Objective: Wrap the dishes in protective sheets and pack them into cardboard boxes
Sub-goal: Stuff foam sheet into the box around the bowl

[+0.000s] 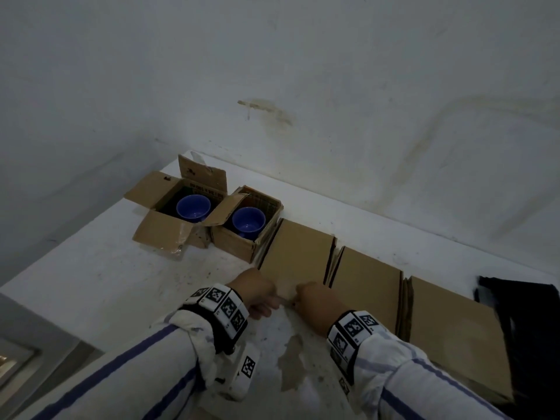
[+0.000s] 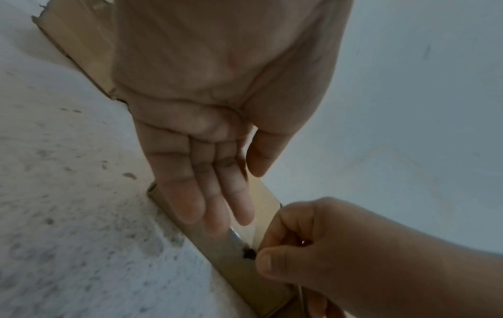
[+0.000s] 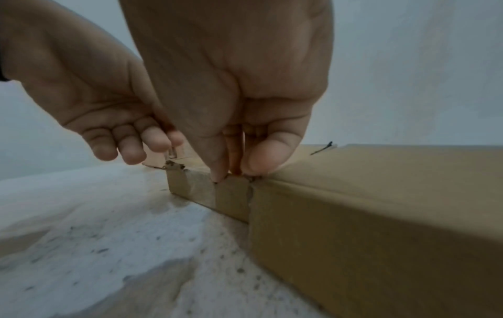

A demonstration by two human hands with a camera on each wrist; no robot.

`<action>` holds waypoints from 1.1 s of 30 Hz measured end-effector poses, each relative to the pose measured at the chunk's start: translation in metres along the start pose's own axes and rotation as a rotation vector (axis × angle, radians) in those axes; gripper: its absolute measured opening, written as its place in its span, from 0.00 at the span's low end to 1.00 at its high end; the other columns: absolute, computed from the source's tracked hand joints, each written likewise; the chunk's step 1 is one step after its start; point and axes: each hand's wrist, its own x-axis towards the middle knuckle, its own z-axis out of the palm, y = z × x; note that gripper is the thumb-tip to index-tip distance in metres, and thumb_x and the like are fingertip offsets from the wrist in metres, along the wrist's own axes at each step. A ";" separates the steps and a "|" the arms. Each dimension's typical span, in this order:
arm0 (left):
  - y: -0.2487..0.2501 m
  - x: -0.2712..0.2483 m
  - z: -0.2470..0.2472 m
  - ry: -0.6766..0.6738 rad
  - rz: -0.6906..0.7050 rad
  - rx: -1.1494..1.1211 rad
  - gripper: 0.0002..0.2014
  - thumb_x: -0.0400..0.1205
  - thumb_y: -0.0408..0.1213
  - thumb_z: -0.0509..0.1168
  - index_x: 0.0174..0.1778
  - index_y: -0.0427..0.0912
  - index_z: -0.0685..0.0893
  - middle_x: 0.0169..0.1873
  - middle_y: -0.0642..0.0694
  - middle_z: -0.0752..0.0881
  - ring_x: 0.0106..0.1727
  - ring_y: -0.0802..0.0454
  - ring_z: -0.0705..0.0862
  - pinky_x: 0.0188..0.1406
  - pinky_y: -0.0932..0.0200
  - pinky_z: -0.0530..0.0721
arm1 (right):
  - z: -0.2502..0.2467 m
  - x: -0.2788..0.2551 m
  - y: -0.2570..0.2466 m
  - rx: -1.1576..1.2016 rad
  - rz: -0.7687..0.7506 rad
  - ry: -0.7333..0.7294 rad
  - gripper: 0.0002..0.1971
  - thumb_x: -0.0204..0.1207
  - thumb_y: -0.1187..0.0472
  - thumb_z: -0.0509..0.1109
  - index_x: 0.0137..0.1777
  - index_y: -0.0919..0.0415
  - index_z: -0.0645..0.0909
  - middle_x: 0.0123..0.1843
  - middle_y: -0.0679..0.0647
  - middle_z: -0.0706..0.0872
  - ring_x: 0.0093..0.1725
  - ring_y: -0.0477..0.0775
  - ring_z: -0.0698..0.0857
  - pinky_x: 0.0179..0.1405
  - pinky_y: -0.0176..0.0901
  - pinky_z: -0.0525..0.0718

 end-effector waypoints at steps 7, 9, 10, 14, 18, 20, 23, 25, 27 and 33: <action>0.034 0.004 0.017 -0.083 0.128 -0.081 0.06 0.85 0.33 0.56 0.52 0.36 0.77 0.41 0.41 0.84 0.36 0.48 0.82 0.32 0.58 0.81 | -0.029 -0.006 0.032 0.261 0.138 0.128 0.09 0.80 0.61 0.61 0.48 0.64 0.82 0.47 0.58 0.86 0.44 0.55 0.81 0.42 0.40 0.75; 0.049 0.007 0.034 -0.108 0.196 -0.027 0.07 0.85 0.33 0.56 0.47 0.38 0.79 0.44 0.40 0.85 0.40 0.47 0.83 0.40 0.55 0.82 | -0.036 -0.010 0.047 0.322 0.187 0.206 0.09 0.80 0.59 0.62 0.48 0.63 0.82 0.49 0.59 0.85 0.48 0.56 0.82 0.43 0.40 0.74; 0.056 0.009 0.044 -0.113 0.236 0.004 0.07 0.85 0.33 0.56 0.44 0.39 0.79 0.44 0.40 0.85 0.41 0.46 0.83 0.42 0.55 0.81 | -0.038 -0.014 0.055 0.348 0.219 0.233 0.09 0.80 0.59 0.62 0.47 0.62 0.82 0.48 0.59 0.85 0.47 0.56 0.82 0.43 0.40 0.73; 0.082 0.016 0.100 -0.174 0.331 0.070 0.06 0.85 0.34 0.57 0.43 0.42 0.76 0.41 0.44 0.84 0.37 0.50 0.80 0.33 0.59 0.77 | -0.042 -0.043 0.098 0.436 0.356 0.333 0.11 0.80 0.58 0.63 0.51 0.65 0.82 0.52 0.60 0.86 0.52 0.58 0.83 0.43 0.38 0.73; 0.109 0.022 0.181 -0.277 0.403 0.232 0.06 0.82 0.35 0.58 0.38 0.45 0.77 0.40 0.41 0.84 0.36 0.46 0.81 0.36 0.54 0.77 | -0.034 -0.083 0.164 0.487 0.512 0.422 0.11 0.79 0.60 0.62 0.50 0.64 0.83 0.51 0.59 0.87 0.54 0.58 0.84 0.45 0.40 0.74; 0.121 0.022 0.222 -0.312 0.463 0.324 0.04 0.79 0.36 0.59 0.41 0.44 0.79 0.43 0.38 0.86 0.40 0.41 0.84 0.39 0.49 0.81 | -0.027 -0.100 0.201 0.510 0.582 0.441 0.09 0.79 0.60 0.62 0.50 0.62 0.83 0.53 0.59 0.87 0.55 0.58 0.84 0.47 0.41 0.75; 0.141 0.017 0.277 -0.317 0.553 0.432 0.05 0.80 0.35 0.58 0.41 0.43 0.79 0.41 0.40 0.85 0.45 0.39 0.84 0.46 0.48 0.84 | -0.019 -0.122 0.258 0.533 0.670 0.475 0.06 0.79 0.61 0.62 0.46 0.57 0.81 0.54 0.61 0.86 0.55 0.59 0.83 0.45 0.38 0.72; 0.154 0.018 0.311 -0.325 0.561 0.445 0.07 0.81 0.33 0.58 0.38 0.45 0.78 0.38 0.42 0.80 0.43 0.41 0.80 0.43 0.53 0.79 | -0.011 -0.133 0.297 0.540 0.750 0.484 0.09 0.79 0.62 0.62 0.48 0.61 0.85 0.54 0.61 0.86 0.54 0.60 0.84 0.48 0.40 0.76; 0.162 0.026 0.342 -0.334 0.559 0.455 0.11 0.82 0.32 0.56 0.34 0.47 0.74 0.37 0.39 0.77 0.40 0.43 0.76 0.41 0.56 0.76 | -0.003 -0.141 0.331 0.503 0.832 0.485 0.07 0.77 0.62 0.63 0.43 0.60 0.83 0.52 0.63 0.82 0.50 0.63 0.81 0.50 0.46 0.80; 0.170 0.045 0.400 -0.303 0.512 0.371 0.10 0.82 0.33 0.58 0.39 0.52 0.77 0.54 0.38 0.85 0.56 0.39 0.84 0.60 0.41 0.84 | 0.018 -0.148 0.385 0.412 0.982 0.299 0.26 0.77 0.51 0.68 0.70 0.62 0.67 0.72 0.62 0.66 0.71 0.66 0.68 0.65 0.54 0.75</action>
